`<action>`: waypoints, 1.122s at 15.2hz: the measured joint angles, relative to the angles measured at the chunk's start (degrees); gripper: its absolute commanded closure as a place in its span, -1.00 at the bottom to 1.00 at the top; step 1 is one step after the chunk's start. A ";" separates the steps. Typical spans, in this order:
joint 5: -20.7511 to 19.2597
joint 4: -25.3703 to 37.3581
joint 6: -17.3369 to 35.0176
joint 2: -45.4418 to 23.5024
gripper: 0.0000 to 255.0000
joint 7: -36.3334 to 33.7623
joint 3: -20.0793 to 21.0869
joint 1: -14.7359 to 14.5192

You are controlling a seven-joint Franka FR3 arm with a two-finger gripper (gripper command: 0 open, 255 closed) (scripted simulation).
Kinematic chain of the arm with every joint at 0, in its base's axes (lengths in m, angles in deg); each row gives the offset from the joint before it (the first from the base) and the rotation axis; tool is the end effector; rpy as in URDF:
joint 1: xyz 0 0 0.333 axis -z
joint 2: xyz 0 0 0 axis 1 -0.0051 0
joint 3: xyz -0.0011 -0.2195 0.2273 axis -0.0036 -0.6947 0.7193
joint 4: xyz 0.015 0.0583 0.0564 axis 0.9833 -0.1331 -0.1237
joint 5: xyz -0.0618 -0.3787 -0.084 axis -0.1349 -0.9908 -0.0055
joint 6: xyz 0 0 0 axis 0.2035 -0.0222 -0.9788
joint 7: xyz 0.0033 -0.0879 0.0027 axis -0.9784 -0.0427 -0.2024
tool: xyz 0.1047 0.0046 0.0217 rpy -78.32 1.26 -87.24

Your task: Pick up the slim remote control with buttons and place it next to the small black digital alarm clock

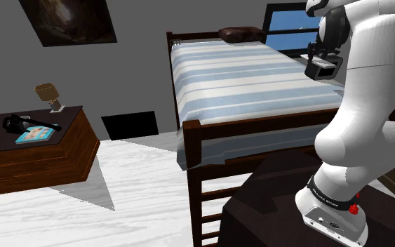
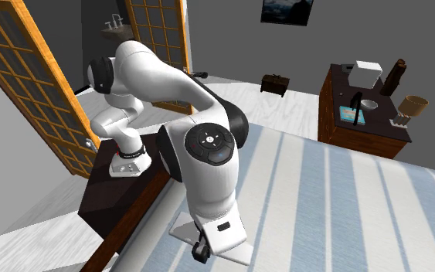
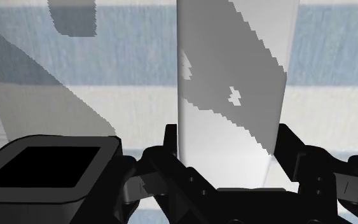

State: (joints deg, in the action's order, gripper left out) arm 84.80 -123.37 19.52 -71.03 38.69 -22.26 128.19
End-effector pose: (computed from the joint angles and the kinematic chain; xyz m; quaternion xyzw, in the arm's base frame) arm 0.3117 -0.6083 0.4906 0.9543 -0.2989 -0.0051 0.0022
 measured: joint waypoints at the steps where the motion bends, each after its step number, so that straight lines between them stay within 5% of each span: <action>1: -0.01 -0.75 0.66 0.07 1.00 0.11 -0.01 -0.08; 17: 1.34 -10.83 12.06 -1.65 1.00 1.22 0.84 -0.96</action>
State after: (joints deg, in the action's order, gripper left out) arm 86.13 -134.20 31.58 -72.67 39.91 -21.42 127.23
